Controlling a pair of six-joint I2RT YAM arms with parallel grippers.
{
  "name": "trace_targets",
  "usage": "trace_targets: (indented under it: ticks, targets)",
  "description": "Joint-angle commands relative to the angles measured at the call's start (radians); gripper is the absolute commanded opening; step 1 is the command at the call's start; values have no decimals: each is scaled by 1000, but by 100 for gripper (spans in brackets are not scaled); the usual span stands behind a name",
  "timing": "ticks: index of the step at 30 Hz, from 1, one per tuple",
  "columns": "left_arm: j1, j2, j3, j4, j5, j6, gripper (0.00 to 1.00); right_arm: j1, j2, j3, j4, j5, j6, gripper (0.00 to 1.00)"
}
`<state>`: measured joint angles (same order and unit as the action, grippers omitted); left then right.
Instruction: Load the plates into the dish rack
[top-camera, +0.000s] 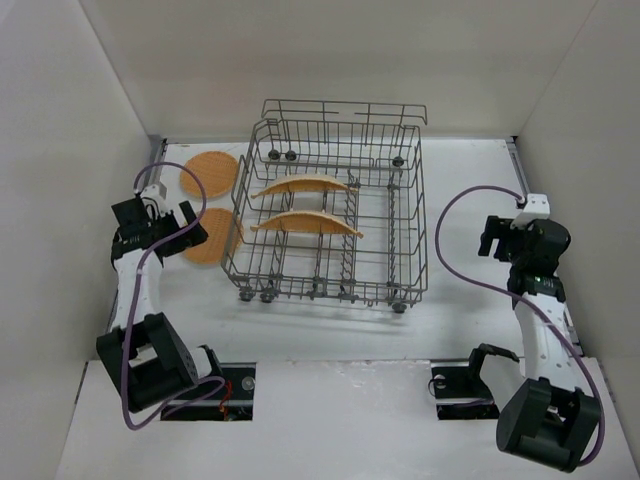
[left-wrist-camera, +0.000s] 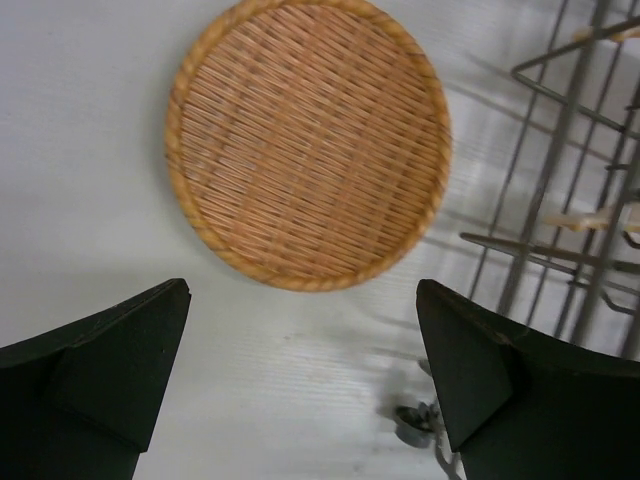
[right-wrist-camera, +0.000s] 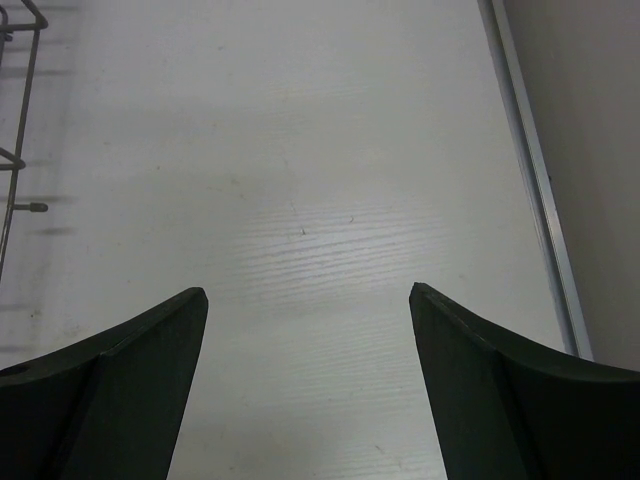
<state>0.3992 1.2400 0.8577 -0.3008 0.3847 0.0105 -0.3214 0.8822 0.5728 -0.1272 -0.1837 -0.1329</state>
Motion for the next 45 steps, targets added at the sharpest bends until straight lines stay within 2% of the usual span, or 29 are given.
trace_targets:
  ticks: [1, 3, 7, 12, 16, 19, 21, 23, 26, 34, 45]
  targets:
    - [-9, -85, 4, -80, 55, -70, 100, -11, -12, -2, 77, -33, 18, 88]
    - [-10, -100, 0, -93, 78, -95, 99, -9, -6, -1, 77, -34, 18, 88]
    - [20, -108, -28, -89, 120, -113, 78, -8, 0, 1, 77, -28, 22, 89]
    - [140, -54, -72, -74, 213, -159, 73, -6, 27, 19, 63, -17, 12, 89]
    - [253, 21, -105, -31, 387, -219, 75, -17, 40, 33, 57, -22, 10, 90]
    - [309, 93, -120, 26, 436, -289, 75, -15, 49, 44, 46, -22, 6, 90]
    - [338, 139, -121, 55, 450, -325, 71, -15, 61, 56, 37, -20, 6, 90]
    - [358, 171, -115, 75, 456, -349, 63, -17, 75, 73, 28, -17, 7, 90]
    - [378, 222, -100, 98, 457, -392, 53, -21, 100, 99, 15, -17, 13, 90]
    - [382, 372, -48, 141, 451, -451, 44, -21, 152, 174, -20, -10, 30, 90]
    - [361, 532, 18, 198, 464, -520, 46, -25, 189, 243, -84, -5, 38, 89]
